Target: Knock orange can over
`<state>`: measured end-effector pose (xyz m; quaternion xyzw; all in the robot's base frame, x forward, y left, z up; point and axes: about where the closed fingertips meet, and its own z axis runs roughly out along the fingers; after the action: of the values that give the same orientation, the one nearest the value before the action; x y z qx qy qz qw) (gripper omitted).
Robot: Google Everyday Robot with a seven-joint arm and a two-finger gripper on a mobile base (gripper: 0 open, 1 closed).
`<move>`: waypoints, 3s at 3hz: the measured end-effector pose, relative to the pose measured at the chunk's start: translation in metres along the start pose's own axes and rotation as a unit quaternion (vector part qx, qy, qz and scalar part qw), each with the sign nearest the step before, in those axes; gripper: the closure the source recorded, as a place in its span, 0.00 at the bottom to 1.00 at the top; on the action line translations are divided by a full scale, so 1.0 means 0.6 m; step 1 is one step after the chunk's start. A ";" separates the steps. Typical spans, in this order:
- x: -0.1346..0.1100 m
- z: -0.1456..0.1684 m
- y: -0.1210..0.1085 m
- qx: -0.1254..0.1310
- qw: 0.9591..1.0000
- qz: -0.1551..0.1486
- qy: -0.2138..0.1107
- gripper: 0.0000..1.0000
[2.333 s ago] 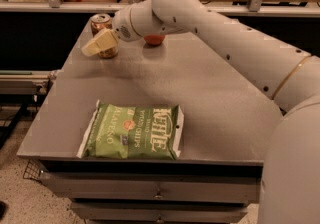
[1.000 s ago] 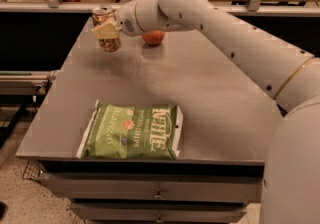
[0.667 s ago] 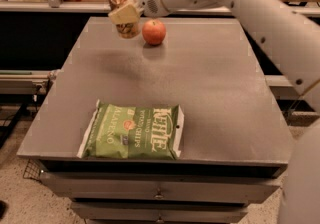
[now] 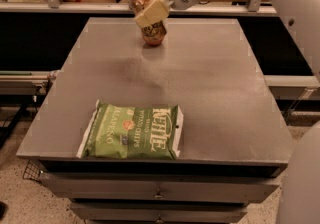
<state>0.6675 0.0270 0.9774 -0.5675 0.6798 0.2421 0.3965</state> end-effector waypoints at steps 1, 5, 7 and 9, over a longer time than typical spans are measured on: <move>0.070 0.014 0.080 -0.102 0.990 -0.031 0.094 1.00; 0.155 0.084 0.138 -0.123 0.943 -0.115 0.287 0.22; 0.161 0.104 0.122 -0.094 0.949 -0.101 0.282 0.00; 0.167 0.053 0.096 -0.058 0.964 -0.069 0.251 0.00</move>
Offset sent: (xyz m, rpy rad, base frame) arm -0.1030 -0.0245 -0.0987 -0.5455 0.2350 0.4310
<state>0.6162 0.0077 0.8706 -0.6773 0.7018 0.1033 0.1952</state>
